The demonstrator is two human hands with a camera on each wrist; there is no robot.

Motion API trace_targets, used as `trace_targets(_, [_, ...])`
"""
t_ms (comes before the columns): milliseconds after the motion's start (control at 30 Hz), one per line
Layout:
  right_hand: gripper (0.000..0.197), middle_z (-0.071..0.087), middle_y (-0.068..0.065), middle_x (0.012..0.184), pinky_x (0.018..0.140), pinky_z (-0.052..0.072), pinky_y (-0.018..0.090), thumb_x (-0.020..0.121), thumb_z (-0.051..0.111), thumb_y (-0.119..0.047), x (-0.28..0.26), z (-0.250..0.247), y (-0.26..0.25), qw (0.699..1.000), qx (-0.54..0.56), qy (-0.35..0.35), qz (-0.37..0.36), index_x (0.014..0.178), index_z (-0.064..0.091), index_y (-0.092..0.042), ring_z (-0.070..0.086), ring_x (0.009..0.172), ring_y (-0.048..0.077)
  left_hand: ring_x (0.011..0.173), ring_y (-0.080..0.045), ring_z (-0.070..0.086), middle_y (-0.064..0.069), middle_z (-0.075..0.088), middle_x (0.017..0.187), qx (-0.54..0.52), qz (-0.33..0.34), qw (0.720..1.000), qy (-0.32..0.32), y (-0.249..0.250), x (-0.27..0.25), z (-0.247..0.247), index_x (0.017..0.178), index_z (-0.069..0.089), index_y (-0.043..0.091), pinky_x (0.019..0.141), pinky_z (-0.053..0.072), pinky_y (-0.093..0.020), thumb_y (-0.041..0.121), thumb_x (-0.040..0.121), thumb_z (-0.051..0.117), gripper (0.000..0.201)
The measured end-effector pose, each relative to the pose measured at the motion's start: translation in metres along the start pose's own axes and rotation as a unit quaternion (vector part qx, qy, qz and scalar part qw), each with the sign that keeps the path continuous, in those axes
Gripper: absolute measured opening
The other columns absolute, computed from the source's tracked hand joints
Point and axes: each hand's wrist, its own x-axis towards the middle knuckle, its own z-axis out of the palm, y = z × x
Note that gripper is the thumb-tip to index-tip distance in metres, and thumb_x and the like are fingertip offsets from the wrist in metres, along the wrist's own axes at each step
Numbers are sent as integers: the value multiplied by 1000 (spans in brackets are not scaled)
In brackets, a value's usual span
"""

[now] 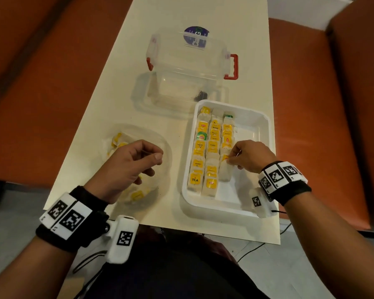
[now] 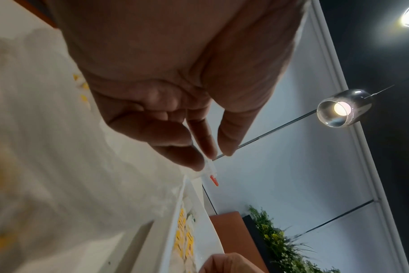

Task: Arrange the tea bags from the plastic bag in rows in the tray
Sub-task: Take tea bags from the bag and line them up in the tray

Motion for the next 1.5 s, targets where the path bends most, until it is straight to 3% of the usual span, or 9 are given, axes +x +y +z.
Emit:
trace_targets(200, [18,69,-10,73,69,54,35,90,68,-45,-27,-2,-10,997,25,46,-54,82,64,-30,67,74,13,66,-7,60,4,72,88,15,12,999,51,-3,8,-42,101,70,21,53,42,-19,10,96,61,15])
trace_targets(367, [11,70,-15,74,68,52,30,89,69,-46,-68,3,-47,983,101,7,-153,86,64,-37,66,64,1,74,-4,64,10,73,93,179,59,979,72,-16,17,-67,97,73,33,63,47,-23,7,94,60,29])
trace_targets(500, [17,70,-19,76,71,51,26,91,67,-43,-82,15,-77,967,122,-36,-222,108,63,-44,65,70,-2,80,9,61,20,70,104,369,48,928,0,-17,16,-68,97,74,39,65,42,-16,7,92,52,40])
trace_targets(600, [37,71,-20,80,74,53,29,93,63,-44,-84,29,-95,953,107,-62,-275,128,54,-50,64,72,-4,89,-5,62,12,67,123,504,51,861,-44,-23,17,-67,94,71,46,64,46,-29,17,89,45,40])
trace_targets(767, [58,74,-16,100,83,55,36,93,58,-55,-83,54,-130,944,21,-105,-312,146,34,-51,67,88,5,95,-18,59,6,58,95,600,39,799,-24,-32,15,-72,86,66,46,54,31,-28,30,90,44,28])
trace_targets(933, [43,74,-13,106,84,54,38,95,55,-52,-69,64,-154,955,-64,-75,-279,136,56,-38,66,97,17,89,-17,54,8,59,82,616,38,786,-22,-37,11,-82,83,60,40,58,33,-31,34,90,45,17])
trace_targets(1100, [31,75,-10,103,78,55,38,98,52,-46,-73,63,-155,954,-66,-49,-289,124,66,-36,67,95,18,74,-20,60,8,66,85,617,11,787,-4,-43,15,-95,108,48,42,57,35,-31,40,97,43,12])
trace_targets(1333, [31,75,-9,106,75,53,34,100,48,-47,-81,65,-157,946,-99,-46,-306,122,68,-38,67,96,19,103,-18,59,11,62,118,617,43,781,-89,-30,49,-98,132,47,41,76,46,-33,37,95,57,39])
trace_targets(1500, [32,75,-8,104,72,53,34,100,46,-49,-81,65,-157,947,-114,-37,-298,122,68,-39,67,94,21,120,-19,53,9,52,134,688,60,701,-178,-22,69,-90,146,39,39,75,37,-30,40,94,60,56])
